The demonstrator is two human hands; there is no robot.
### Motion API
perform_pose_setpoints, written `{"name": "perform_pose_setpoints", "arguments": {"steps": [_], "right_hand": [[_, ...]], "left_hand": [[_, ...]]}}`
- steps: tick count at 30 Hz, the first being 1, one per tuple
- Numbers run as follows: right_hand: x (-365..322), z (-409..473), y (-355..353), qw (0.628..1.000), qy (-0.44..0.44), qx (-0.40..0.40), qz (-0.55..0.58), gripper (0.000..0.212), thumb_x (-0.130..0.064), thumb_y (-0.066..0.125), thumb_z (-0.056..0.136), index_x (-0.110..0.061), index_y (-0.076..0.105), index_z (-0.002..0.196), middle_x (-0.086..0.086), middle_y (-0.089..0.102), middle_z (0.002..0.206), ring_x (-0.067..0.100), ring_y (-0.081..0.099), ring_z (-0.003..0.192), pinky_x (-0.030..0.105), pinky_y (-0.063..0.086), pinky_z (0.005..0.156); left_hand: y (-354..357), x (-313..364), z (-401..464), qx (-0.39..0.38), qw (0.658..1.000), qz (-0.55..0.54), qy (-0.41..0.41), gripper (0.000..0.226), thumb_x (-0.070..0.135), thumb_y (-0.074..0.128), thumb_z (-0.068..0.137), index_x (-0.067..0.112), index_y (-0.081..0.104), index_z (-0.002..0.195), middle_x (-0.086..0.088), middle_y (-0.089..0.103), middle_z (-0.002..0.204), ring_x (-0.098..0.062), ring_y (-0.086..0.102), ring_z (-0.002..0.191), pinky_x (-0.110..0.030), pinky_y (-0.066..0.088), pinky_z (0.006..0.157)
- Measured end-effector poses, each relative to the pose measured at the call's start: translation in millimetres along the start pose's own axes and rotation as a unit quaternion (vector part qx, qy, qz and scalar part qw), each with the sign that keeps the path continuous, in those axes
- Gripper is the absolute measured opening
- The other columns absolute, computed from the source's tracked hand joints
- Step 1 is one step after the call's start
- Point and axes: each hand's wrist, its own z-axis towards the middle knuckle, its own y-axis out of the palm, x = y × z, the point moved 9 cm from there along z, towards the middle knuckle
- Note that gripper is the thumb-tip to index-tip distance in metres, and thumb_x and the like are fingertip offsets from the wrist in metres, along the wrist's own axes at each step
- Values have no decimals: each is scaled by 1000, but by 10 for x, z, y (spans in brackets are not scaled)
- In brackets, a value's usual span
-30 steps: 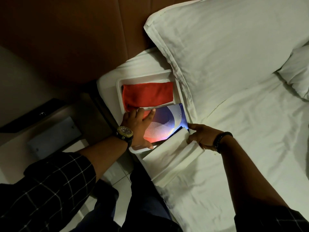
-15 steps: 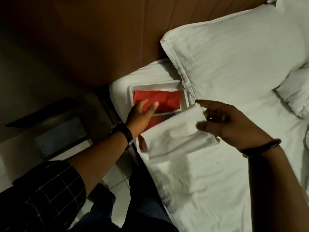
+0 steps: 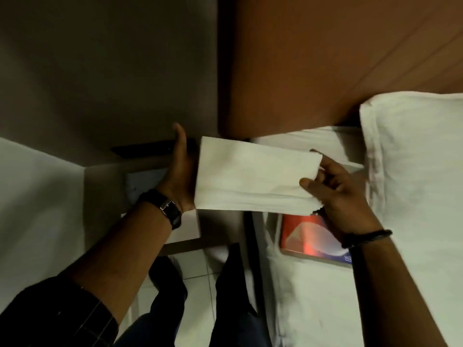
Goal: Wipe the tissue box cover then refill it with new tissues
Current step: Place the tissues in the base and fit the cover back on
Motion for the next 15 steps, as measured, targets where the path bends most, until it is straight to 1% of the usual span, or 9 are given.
{"name": "perform_pose_setpoints", "arguments": {"steps": [2,4,5,6,8,9,11,13,15], "right_hand": [[283,80,183,999,23,-5,-36,55,4,57,89,-21,49,137,5,71,109,21,67,97,35,57,71],[558,158,415,997,39,-12,-73,56,-1,60,90,-30,49,136,22,63,108,25,61,93,48,52,74],[699,196,538,995,47,-13,-86,56,-2,61,90,-34,50,135,27,61,112,24,59,90,46,51,70],[836,225,647,994,54,-14,-95,56,-1,61,90,-35,51,133,25,63,112,21,61,86,38,51,63],[1171,299,891,992,68,-26,-102,53,2,59,90,-29,52,133,12,71,108,16,67,84,23,50,55],[1342,332,1011,991,78,-32,-106,53,4,58,90,-23,51,135,7,72,107,16,68,87,21,51,58],[1632,399,1211,989,99,-36,-107,57,5,58,90,-20,46,140,1,73,103,19,68,92,31,55,67],[1915,524,1458,986,110,-48,-113,59,3,58,90,-24,44,142,6,71,103,27,67,94,48,57,73],[2180,681,1719,984,116,-62,-120,60,1,58,91,-28,43,142,5,71,104,26,69,93,49,59,63]], "left_hand": [[-99,44,-157,-45,998,-33,6,98,90,32,73,13,66,123,-13,70,117,-31,66,108,-44,54,87],[-434,-35,-308,-20,999,-25,-27,87,81,43,77,11,66,123,-16,71,112,-33,69,100,-42,57,79],[-653,-96,-358,9,1000,-6,-27,79,76,50,78,14,67,122,-15,71,113,-32,69,100,-41,57,77],[-904,-161,-399,69,997,20,-14,69,70,56,77,18,69,119,-13,70,116,-31,68,104,-41,58,77],[-1474,-256,-492,176,983,54,8,51,55,67,76,24,71,115,-9,69,120,-29,66,110,-42,58,80],[-1731,-305,-544,218,974,64,13,46,48,70,77,25,69,117,-7,69,120,-29,65,112,-44,57,83],[-2146,-376,-648,281,956,83,8,48,38,73,74,28,65,120,-4,70,118,-30,64,113,-49,55,89],[-2514,-393,-722,327,940,101,2,45,34,74,74,29,65,117,-4,71,114,-28,65,109,-49,54,89],[-2862,-334,-747,360,926,113,5,34,28,70,82,26,66,116,-4,72,112,-25,67,104,-43,56,81]]}}
